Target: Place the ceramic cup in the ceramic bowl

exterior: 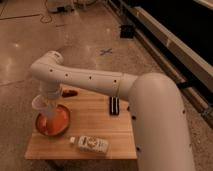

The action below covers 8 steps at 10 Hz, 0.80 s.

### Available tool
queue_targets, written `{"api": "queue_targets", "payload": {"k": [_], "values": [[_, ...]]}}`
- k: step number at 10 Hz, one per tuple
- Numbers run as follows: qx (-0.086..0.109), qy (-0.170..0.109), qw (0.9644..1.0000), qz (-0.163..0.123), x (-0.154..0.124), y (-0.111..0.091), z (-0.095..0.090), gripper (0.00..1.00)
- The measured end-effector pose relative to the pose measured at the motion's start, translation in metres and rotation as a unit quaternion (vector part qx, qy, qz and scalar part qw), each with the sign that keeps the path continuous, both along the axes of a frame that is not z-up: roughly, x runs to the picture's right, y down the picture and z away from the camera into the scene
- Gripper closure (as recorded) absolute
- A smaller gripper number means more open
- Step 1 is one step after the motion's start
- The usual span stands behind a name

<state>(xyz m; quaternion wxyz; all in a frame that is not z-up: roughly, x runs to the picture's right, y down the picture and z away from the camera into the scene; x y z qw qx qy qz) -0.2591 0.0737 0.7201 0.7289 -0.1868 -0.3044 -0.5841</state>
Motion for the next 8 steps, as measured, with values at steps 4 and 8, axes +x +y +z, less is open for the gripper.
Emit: {"api": "queue_targets", "payload": {"k": [4,8], "values": [[0.0,-0.005,0.9999,-0.009,-0.009,0.006,0.008,0.54],[0.0,-0.006,0.9999,-0.011,0.0,0.004,0.006,0.75]]}}
